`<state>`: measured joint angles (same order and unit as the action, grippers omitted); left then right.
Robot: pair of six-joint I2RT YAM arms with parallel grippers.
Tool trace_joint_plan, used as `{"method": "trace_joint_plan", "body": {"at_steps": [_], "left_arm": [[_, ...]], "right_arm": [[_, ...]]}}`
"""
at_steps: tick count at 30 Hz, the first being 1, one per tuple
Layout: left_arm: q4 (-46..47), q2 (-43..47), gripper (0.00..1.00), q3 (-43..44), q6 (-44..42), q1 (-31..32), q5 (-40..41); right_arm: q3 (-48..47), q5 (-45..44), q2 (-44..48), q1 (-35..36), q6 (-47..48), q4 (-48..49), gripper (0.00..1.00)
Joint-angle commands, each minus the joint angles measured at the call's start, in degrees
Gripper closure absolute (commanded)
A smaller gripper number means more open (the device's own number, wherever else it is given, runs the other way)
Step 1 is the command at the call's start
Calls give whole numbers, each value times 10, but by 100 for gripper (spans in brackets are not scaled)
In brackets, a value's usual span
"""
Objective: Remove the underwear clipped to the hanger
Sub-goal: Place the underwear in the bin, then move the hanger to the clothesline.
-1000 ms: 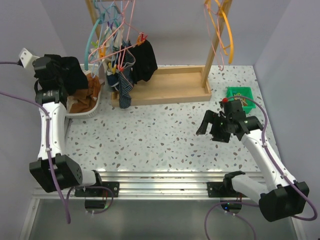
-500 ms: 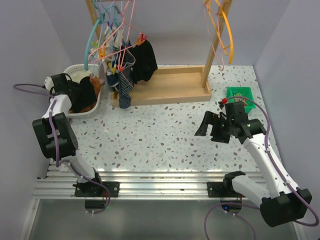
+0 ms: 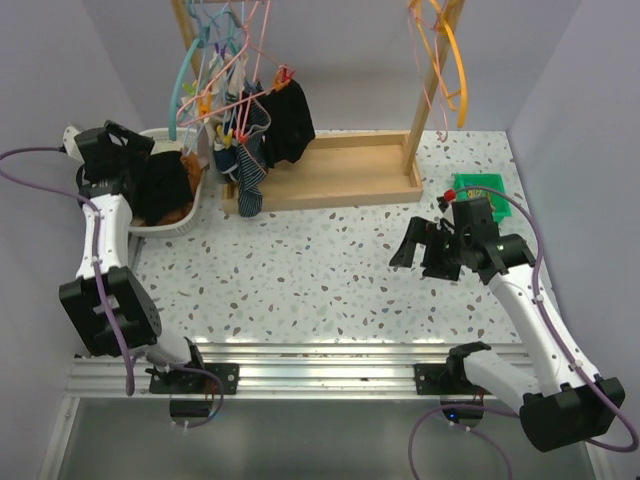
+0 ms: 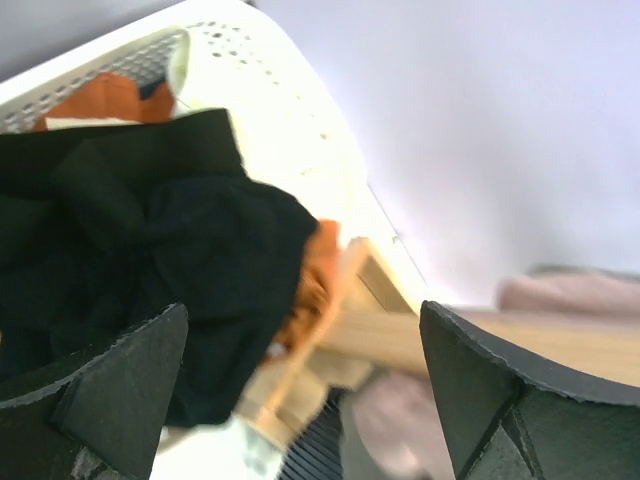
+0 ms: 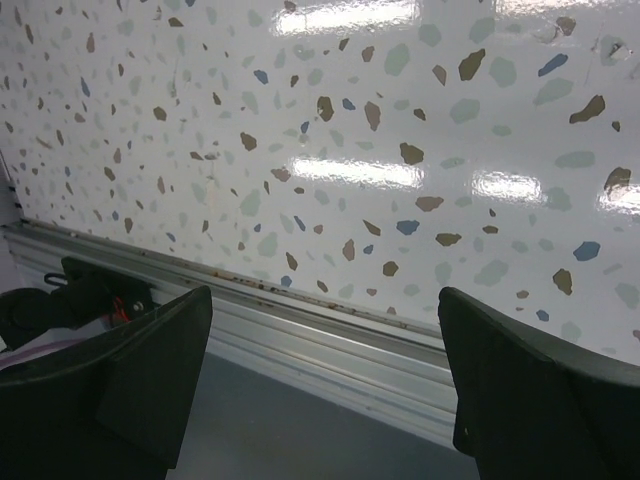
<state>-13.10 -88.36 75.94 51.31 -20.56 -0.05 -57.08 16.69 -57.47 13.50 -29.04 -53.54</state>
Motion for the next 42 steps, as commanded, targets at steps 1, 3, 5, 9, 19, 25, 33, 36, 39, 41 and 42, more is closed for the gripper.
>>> {"method": "trace_joint_plan", "body": {"at_steps": [1, 3, 5, 9, 19, 25, 33, 36, 39, 41, 42], "left_arm": [[-12, 84, 0, -38, -19, -1, -36], [-21, 139, 0, -66, -23, -1, -49], [-32, 179, 0, -83, -25, 1, -57], [-71, 274, 0, -98, -24, 8, -64], [-121, 383, 0, 55, -88, 33, -5], [-77, 340, 0, 163, -160, 37, -164], [-158, 233, 1, 296, -244, 65, -325], [-191, 211, 1, 326, -298, 99, -295], [-245, 166, 2, 368, -331, 126, -313], [-287, 131, 9, 412, -356, 154, -314], [-318, 125, 11, 422, -364, 163, -304]], "right_arm": [[-39, 34, -8, 2, 15, 9, 2], [-52, 58, -16, 2, 20, 16, 1], [-59, 80, -21, 3, 19, 28, 2], [-80, 148, -34, 8, 13, 49, 1], [-115, 174, -51, 44, 16, 58, 1], [-121, 178, -68, 61, 32, 50, 1], [-137, 171, -82, 73, 55, 34, 1], [-134, 173, -81, 78, 56, 35, 1], [-132, 174, -81, 79, 54, 36, 2], [-133, 172, -81, 80, 56, 34, 1], [-133, 172, -80, 80, 56, 32, 2]]}}
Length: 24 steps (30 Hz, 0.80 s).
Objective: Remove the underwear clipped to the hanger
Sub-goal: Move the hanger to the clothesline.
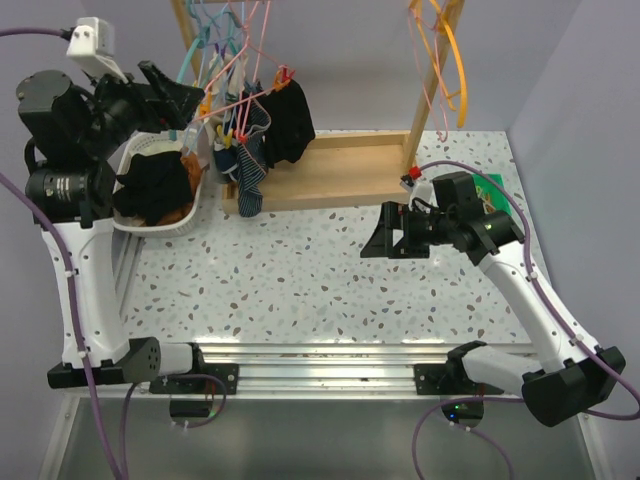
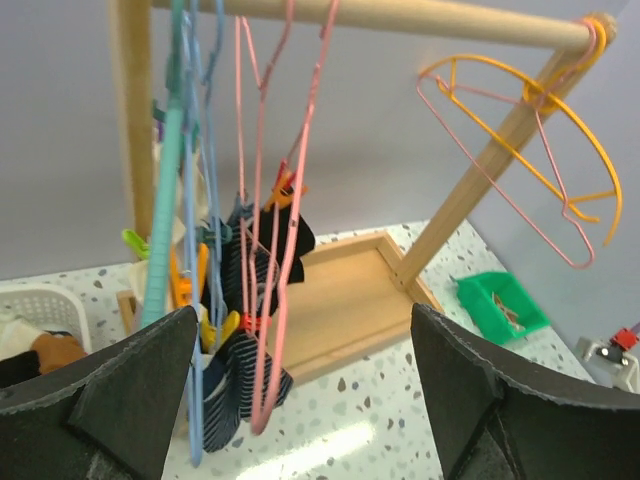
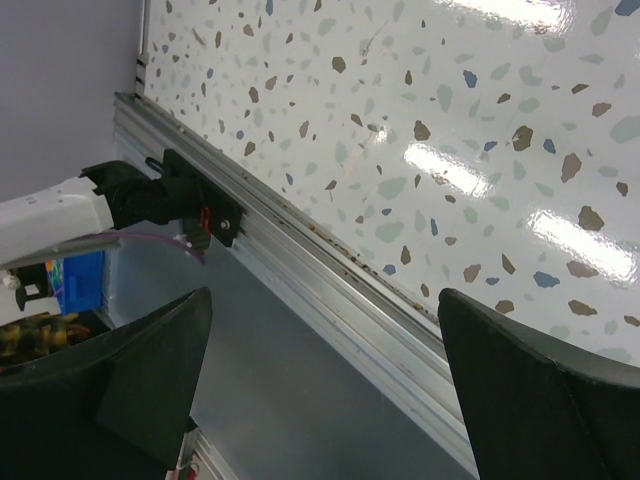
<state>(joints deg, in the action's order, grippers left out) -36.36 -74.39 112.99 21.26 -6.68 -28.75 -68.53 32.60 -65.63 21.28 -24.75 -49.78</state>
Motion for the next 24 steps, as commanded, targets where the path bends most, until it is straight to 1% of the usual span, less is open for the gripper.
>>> {"method": "trace_joint_plan", "body": {"at_steps": [1, 5, 11, 12, 17, 20, 21, 23, 24], "left_arm": [[-92, -16, 11, 57, -78, 44, 14], [-108, -15, 13, 58, -94, 62, 51], [-158, -39, 28, 75, -122, 126, 125], [-165, -41, 32, 77, -124, 140, 131], [-176, -62, 41, 84, -138, 174, 185], [-186, -80, 49, 97, -141, 196, 226], [-190, -85, 54, 102, -141, 207, 236], [-191, -101, 57, 119, -141, 219, 252], [-190, -107, 61, 125, -140, 229, 255]], "right_arm": [[-18, 11, 2, 3, 15, -8, 1], [-8, 8, 9, 3, 13, -7, 2], [-4, 6, 14, 3, 10, -8, 4], [0, 6, 14, 3, 9, -7, 5], [5, 7, 16, 3, 4, -4, 9], [9, 5, 20, 3, 0, -1, 10], [9, 4, 21, 3, 0, -1, 10], [9, 1, 23, 3, -3, 0, 10], [11, 0, 24, 3, -5, 1, 10]]}}
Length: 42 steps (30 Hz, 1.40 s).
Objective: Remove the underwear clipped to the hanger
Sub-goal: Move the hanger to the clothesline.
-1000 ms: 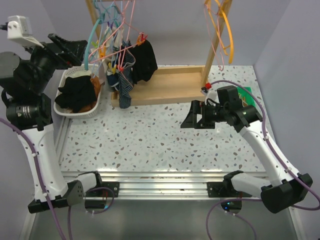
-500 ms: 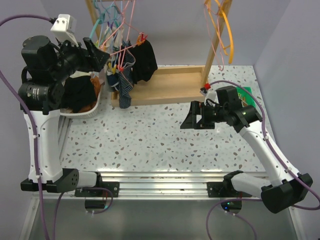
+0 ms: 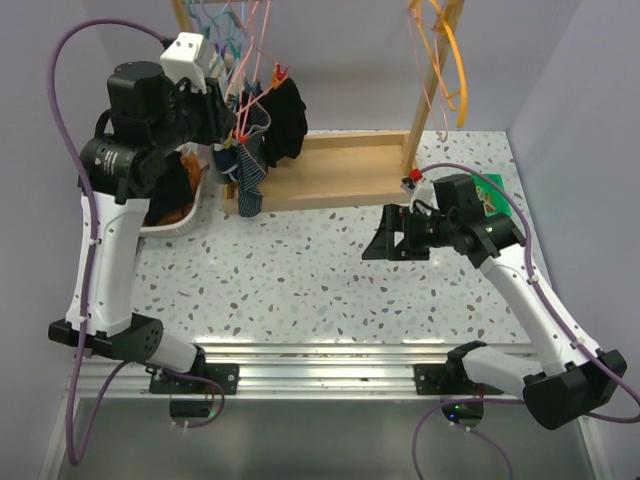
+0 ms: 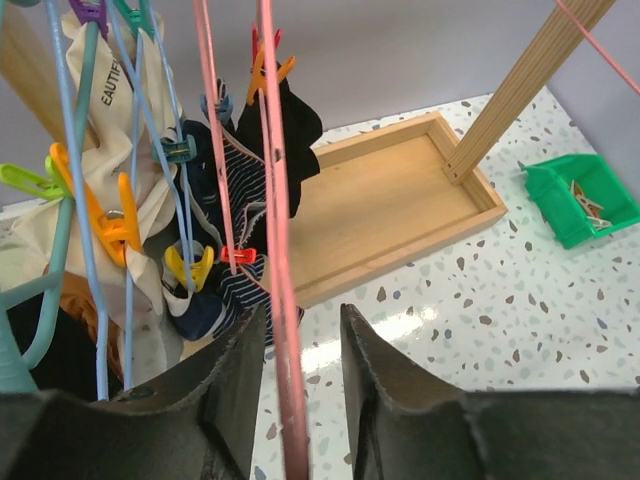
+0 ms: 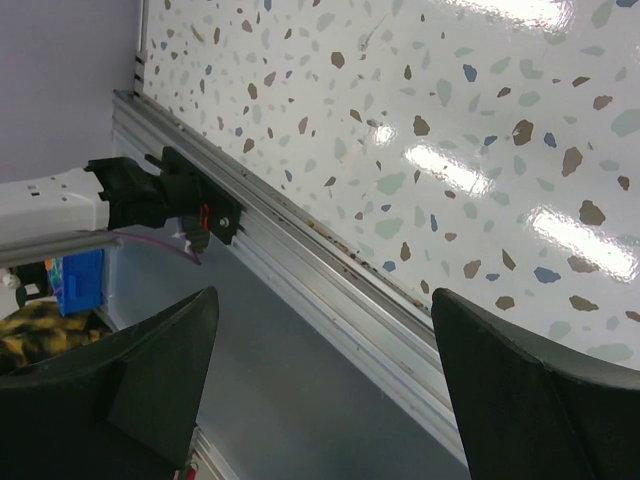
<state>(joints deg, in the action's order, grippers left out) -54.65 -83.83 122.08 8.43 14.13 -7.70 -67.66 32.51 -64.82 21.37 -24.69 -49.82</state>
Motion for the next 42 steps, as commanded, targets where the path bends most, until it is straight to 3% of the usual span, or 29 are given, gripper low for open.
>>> {"method": "trace_joint_plan", "body": {"at_steps": [1, 5, 7, 12, 18, 26, 30, 31, 33, 34, 35, 36, 42], "left_arm": [[-5, -19, 63, 51, -11, 27, 45], [-3, -63, 82, 101, -3, 65, 45], [13, -71, 99, 105, 14, 86, 42], [60, -92, 100, 92, 41, 156, 44], [97, -114, 100, 80, 75, 222, 115], [135, -124, 99, 75, 120, 245, 171], [160, -114, 69, 48, 143, 246, 135], [169, -108, 51, 35, 156, 246, 129], [182, -100, 34, 11, 171, 246, 108], [195, -90, 11, 4, 176, 246, 103], [201, -85, 4, -3, 179, 246, 100], [207, -78, 0, -15, 182, 246, 95], [254, 7, 0, -58, 206, 246, 102]], "right_arm": [[3, 1, 17, 2, -9, 5, 10], [4, -3, 17, 2, -12, 10, 11], [4, -6, 17, 3, -13, 10, 11], [2, -17, 21, 3, -12, 10, 11], [0, -22, 22, 3, -14, 6, 10], [-34, -32, 5, 3, -15, -1, 8], [-46, -36, -1, 3, -15, -4, 6], [-53, -37, -2, 2, -16, -5, 5], [-60, -38, -5, 2, -13, -6, 5], [-66, -39, -5, 2, -13, -7, 5], [-70, -39, -5, 3, -14, -8, 5], [-74, -39, -3, 2, -16, -11, 5], [-129, -54, 0, 2, -27, -42, 3]]}}
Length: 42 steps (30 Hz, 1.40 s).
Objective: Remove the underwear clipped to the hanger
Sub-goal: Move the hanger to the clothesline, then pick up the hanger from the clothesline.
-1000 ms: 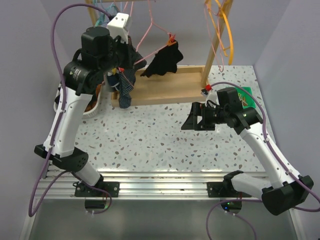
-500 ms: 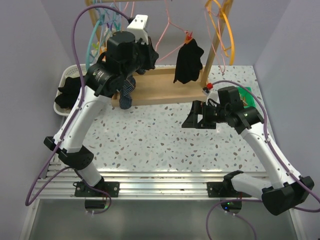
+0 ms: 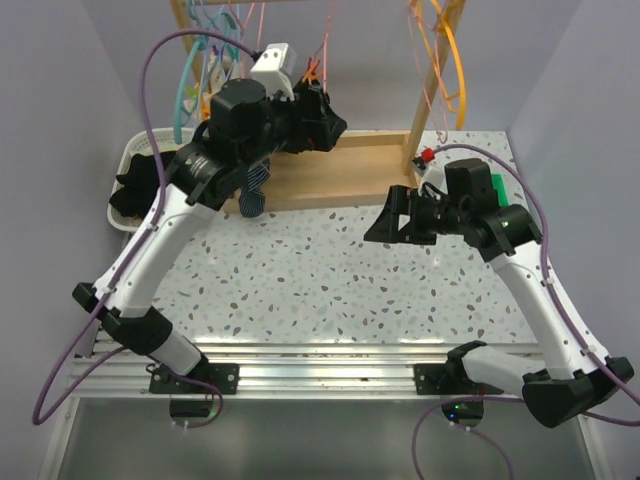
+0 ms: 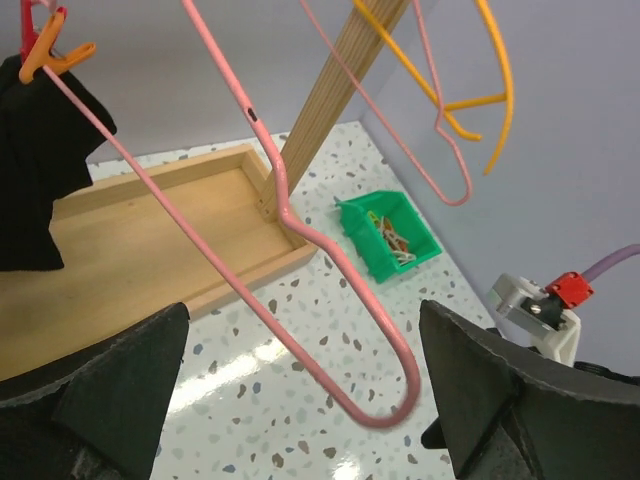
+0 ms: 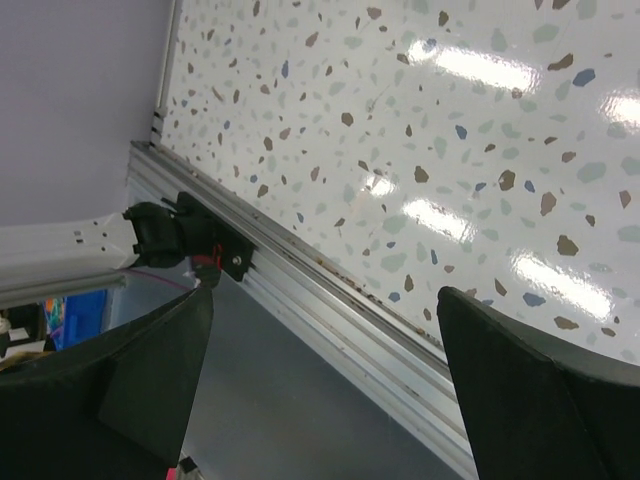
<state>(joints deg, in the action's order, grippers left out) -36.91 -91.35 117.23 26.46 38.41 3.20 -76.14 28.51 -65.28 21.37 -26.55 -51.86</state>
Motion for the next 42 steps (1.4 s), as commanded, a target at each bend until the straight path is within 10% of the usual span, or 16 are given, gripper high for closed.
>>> {"method": "trace_joint_plan", "body": {"at_steps": [1, 19, 31, 42], "left_arm": [[85, 92, 0, -16, 28, 3, -12], [76, 310, 0, -241, 56, 3, 66], [82, 364, 0, -314, 67, 3, 76], [60, 397, 0, -348, 75, 3, 116]], "right_arm": [[-59, -17, 4, 3, -9, -26, 2], [-523, -162, -128, 2, 81, -198, 1], [-540, -255, -117, 3, 183, 16, 1], [-673, -197, -307, 3, 128, 23, 1]]}}
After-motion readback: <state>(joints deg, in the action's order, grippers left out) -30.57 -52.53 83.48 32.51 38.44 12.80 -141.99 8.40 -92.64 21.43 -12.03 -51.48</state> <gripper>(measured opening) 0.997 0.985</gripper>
